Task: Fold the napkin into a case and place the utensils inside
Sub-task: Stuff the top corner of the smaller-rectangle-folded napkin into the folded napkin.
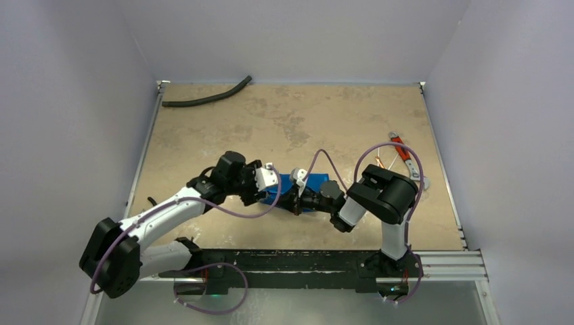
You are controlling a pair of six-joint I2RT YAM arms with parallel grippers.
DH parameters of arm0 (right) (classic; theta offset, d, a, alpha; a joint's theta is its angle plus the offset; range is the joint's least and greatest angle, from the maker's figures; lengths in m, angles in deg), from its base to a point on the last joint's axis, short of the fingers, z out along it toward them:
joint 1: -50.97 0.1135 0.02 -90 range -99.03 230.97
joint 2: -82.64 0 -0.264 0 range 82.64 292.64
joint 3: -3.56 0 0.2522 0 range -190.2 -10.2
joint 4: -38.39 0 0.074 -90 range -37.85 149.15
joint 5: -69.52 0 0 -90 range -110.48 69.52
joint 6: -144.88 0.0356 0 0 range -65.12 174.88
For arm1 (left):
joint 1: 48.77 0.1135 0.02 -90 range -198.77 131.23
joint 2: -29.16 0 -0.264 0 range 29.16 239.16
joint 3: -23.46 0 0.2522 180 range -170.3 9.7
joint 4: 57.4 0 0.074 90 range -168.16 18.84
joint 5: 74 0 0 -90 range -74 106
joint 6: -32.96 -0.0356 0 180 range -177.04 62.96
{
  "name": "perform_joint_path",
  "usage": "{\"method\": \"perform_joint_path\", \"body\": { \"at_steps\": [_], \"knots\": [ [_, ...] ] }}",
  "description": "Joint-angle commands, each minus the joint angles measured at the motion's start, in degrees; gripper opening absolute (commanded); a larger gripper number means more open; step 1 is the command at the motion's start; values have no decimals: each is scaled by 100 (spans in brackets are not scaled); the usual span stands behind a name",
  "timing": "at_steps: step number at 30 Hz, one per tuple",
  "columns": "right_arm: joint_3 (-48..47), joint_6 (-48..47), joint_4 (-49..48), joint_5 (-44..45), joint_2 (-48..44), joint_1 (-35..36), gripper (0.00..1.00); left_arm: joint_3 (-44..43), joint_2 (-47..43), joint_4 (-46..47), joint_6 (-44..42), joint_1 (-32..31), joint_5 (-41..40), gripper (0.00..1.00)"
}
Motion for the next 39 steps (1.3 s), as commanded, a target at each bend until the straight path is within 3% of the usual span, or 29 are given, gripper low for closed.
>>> {"method": "perform_joint_path", "body": {
  "at_steps": [1,4,6,9,11,16,25,27,32,39],
  "knots": [
    [-175,229,-2151,-237,104,-38,0,-560,734,349,871,319,-371,66],
    [-210,376,-2190,-272,206,-42,0,-572,1044,617,1054,340,-370,67],
    [-226,518,-2238,-310,268,-62,0,-487,1128,840,1038,346,-326,61],
    [-248,817,-2344,-376,391,-133,0,-394,1233,1095,967,340,-243,39],
    [-242,1081,-2500,-421,505,-206,0,-323,1258,1150,827,338,-161,30],
    [-264,1425,-2642,-515,639,-337,0,-169,1376,1277,546,339,-122,33],
    [-258,1804,-2938,-713,672,-366,0,32,1518,1784,286,344,-167,55],
    [-240,1901,-3009,-772,629,-366,0,54,1542,1931,330,338,-278,55],
    [-235,1990,-2815,-794,477,-376,0,56,1616,2128,488,340,-141,42],
    [-304,2127,-2604,-803,268,-458,0,61,1731,2078,437,338,10,42]
  ]
}}
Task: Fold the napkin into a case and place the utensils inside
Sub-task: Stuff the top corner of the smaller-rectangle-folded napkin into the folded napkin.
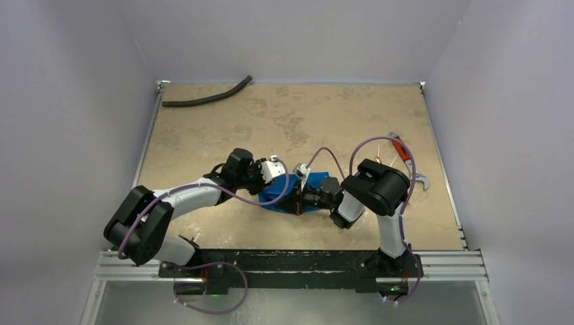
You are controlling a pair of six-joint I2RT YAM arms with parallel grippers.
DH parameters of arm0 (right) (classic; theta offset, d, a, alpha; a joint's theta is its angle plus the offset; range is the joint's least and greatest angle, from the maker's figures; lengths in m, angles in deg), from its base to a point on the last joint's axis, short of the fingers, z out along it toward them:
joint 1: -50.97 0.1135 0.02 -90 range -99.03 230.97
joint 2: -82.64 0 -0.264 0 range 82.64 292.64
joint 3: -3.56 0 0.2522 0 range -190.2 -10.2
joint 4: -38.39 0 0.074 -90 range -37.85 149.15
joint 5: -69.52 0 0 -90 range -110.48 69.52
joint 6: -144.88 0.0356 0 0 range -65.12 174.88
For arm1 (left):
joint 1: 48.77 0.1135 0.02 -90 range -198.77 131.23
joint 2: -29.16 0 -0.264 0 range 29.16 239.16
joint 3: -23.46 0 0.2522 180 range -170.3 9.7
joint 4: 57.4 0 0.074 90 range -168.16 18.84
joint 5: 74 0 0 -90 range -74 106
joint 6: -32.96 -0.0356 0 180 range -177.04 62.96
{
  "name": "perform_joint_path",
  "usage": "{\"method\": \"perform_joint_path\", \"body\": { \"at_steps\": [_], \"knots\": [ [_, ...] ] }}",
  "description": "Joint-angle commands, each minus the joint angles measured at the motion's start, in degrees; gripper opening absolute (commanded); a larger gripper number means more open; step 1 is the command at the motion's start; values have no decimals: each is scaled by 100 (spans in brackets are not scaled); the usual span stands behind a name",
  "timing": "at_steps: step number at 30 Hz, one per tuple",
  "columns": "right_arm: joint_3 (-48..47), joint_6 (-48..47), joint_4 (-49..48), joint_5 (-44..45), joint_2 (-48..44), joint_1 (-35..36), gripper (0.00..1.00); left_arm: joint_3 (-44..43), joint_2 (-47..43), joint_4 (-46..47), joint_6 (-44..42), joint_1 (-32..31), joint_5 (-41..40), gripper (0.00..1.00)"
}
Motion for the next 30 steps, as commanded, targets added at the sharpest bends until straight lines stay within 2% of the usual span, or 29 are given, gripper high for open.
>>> {"method": "perform_joint_path", "body": {
  "at_steps": [1,9,11,14,16,20,25,27,28,30],
  "knots": [
    [-137,127,-2506,-171,-365,-50,0,-18,57,156,-1,10,218,42],
    [-273,198,-2199,-235,-420,-87,0,48,139,267,-124,-1,113,39],
    [-278,200,-2099,-235,-443,-95,0,59,160,284,-173,1,67,35],
    [-296,206,-1940,-265,-431,-128,0,112,183,292,-271,-1,-44,22],
    [-334,219,-1848,-278,-420,-135,0,142,182,281,-320,-2,-57,18],
    [-416,242,-1673,-288,-386,-157,0,195,169,284,-326,-49,-36,17],
    [-494,192,-1171,-279,-445,-188,0,238,180,377,-364,-120,-132,22],
    [-500,192,-1064,-316,-457,-205,0,263,200,458,-368,-124,-159,13],
    [-500,190,-1022,-334,-457,-217,0,281,195,505,-362,-124,-172,2],
    [-527,190,-881,-361,-450,-234,0,299,185,538,-351,-124,-182,0]
  ]
}}
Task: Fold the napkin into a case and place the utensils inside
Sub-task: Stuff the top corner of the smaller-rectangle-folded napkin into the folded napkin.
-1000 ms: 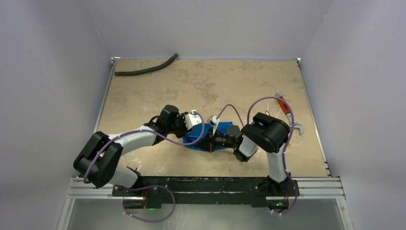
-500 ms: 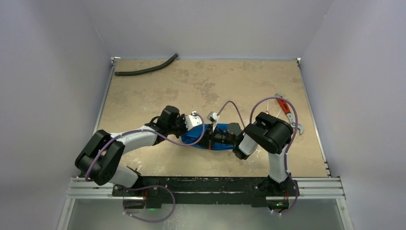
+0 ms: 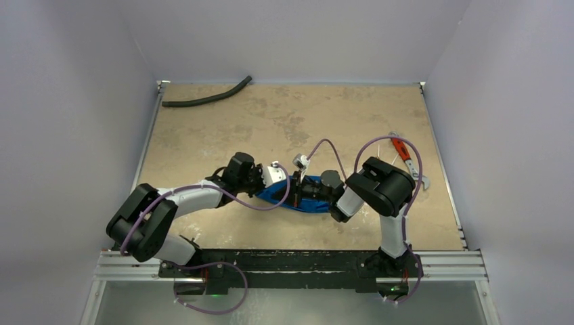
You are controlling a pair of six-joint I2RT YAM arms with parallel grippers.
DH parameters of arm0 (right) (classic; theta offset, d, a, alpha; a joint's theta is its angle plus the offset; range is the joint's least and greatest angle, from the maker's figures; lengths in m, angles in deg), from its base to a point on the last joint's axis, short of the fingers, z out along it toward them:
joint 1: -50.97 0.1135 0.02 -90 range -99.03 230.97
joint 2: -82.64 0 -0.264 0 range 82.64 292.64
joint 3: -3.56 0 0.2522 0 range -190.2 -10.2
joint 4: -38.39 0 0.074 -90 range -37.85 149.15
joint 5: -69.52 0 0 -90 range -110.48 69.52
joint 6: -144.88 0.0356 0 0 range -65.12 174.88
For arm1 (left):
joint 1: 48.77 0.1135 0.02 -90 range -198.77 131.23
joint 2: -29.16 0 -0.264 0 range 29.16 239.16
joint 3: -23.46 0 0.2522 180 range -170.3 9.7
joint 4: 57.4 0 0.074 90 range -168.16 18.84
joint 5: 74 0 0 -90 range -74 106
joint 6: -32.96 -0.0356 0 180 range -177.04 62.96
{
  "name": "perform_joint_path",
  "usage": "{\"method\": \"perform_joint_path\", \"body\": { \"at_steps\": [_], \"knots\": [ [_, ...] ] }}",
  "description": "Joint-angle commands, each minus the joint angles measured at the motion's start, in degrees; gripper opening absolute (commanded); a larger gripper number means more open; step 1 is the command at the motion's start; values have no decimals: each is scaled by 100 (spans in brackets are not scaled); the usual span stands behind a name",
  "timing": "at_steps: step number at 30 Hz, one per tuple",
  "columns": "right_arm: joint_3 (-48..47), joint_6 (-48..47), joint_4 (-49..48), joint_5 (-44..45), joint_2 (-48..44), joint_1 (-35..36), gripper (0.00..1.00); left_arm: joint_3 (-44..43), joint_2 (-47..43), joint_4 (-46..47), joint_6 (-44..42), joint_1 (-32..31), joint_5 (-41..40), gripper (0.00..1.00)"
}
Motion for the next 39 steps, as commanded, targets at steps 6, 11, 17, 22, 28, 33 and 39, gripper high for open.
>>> {"method": "perform_joint_path", "body": {
  "at_steps": [6,11,17,22,28,33,39],
  "knots": [
    [-303,9,-340,-236,8,-142,0,-16,-66,277,18,-22,1,0],
    [-518,73,148,-356,333,-261,0,-100,-146,138,39,-23,67,0],
    [-452,31,246,-366,597,-290,0,-128,-225,10,26,-10,63,0],
    [-389,157,267,-343,616,-321,0,-100,-295,-124,-107,-14,170,0],
    [-555,215,842,-325,438,-332,0,-91,-365,-162,-133,-19,195,0],
    [-552,126,1039,-320,360,-334,0,-125,-379,-24,-28,-10,45,0],
    [-499,152,813,-278,408,-334,0,-143,-308,144,395,-14,-294,42]
  ]
}}
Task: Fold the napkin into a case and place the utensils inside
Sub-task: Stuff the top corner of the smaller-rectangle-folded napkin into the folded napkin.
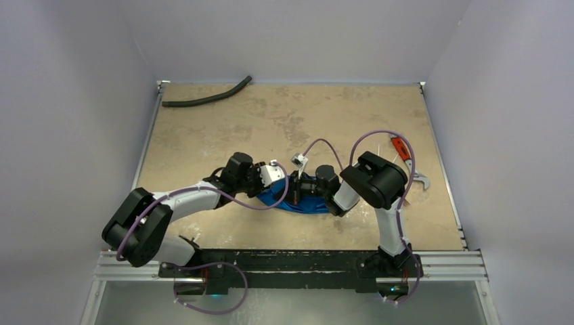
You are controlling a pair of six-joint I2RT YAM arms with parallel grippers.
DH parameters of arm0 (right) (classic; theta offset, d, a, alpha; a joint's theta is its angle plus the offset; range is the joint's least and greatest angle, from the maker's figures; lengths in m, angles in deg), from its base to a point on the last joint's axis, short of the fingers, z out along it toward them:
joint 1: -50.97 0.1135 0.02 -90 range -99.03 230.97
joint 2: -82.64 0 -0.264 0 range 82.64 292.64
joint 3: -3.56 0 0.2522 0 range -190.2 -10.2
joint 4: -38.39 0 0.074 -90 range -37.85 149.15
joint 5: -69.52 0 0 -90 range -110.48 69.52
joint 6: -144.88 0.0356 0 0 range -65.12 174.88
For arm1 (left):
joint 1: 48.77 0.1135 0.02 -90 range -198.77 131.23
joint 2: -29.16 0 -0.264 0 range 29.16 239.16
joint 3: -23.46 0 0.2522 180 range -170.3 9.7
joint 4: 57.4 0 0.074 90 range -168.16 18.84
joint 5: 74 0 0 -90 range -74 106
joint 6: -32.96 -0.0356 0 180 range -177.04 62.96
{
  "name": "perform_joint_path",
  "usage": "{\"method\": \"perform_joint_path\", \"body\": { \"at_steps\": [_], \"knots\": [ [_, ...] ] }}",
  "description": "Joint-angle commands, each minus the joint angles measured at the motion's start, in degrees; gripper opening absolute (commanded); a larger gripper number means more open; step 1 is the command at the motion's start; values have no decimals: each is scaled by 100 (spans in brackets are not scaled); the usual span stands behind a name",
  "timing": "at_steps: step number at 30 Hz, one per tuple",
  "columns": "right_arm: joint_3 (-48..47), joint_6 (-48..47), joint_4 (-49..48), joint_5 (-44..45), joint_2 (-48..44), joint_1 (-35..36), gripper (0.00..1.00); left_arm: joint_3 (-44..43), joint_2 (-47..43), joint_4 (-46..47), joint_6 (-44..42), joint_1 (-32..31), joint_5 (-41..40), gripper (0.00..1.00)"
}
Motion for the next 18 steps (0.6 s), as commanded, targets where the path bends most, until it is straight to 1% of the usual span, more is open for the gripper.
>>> {"method": "perform_joint_path", "body": {
  "at_steps": [1,4,6,8,11,15,18],
  "knots": [
    [-13,-1,-90,-67,-147,-33,0,-172,-38,300,299,-13,-168,44],
    [-28,8,-103,-111,-171,-32,0,-182,45,398,360,-13,-215,51],
    [-44,30,-115,-148,-182,-22,0,-211,95,473,350,-13,-254,51],
    [-43,57,-151,-165,-174,-23,0,-244,171,485,320,-13,-275,47],
    [-36,140,-244,-202,-171,-24,0,-247,285,527,286,-8,-327,35],
    [-17,162,-273,-248,-236,-15,0,-255,390,555,224,-10,-421,28],
    [-13,162,-235,-257,-277,-15,0,-307,432,419,196,-11,-332,19]
  ]
}}
